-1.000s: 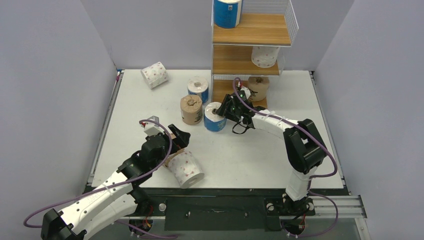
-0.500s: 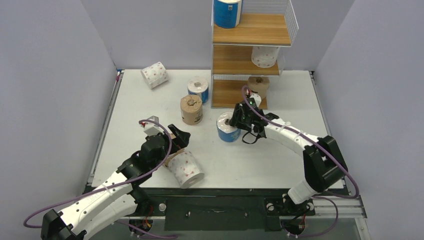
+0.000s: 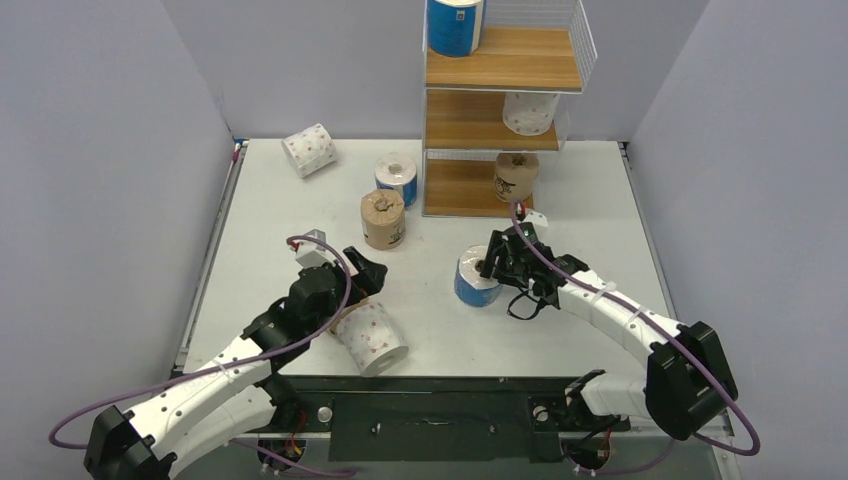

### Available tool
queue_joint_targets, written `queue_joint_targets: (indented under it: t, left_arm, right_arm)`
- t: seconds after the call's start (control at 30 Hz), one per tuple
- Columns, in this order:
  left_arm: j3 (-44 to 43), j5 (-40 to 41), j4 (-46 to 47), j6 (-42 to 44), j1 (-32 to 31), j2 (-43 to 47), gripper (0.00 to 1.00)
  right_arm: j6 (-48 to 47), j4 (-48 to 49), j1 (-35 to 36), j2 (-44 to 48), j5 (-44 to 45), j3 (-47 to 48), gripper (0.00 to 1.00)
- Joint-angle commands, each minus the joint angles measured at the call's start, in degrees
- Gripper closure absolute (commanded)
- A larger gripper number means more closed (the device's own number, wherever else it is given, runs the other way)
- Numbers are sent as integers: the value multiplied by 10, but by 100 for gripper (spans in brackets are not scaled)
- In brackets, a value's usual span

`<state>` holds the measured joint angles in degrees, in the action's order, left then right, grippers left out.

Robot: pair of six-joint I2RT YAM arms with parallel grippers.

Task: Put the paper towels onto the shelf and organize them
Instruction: Pick up the paper towel from the center of the board.

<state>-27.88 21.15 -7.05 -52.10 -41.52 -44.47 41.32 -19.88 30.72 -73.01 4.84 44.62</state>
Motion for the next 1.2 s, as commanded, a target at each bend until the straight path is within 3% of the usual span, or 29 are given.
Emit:
queue_joint_targets:
  t: [0.0, 0.1, 0.23, 1.0, 1.17]
  left_arm:
    - [-19, -15, 36, 1, 3, -8, 4]
    - [-19, -17, 40, 1, 4, -11, 4]
    - [-19, -18, 46, 0, 4, -15, 4]
    - [-25, -31, 52, 0, 3, -25, 3]
    - [-27, -31, 55, 0, 4, -24, 4]
  right_arm:
    - [-1, -34, -4, 38, 29, 6, 37]
    - [0, -53, -4, 48, 36, 17, 30]
    - [-4, -65, -4, 49, 42, 28, 29]
    - [9, -1, -26, -15, -18, -9, 45]
    - [14, 4, -28, -9, -19, -15, 54]
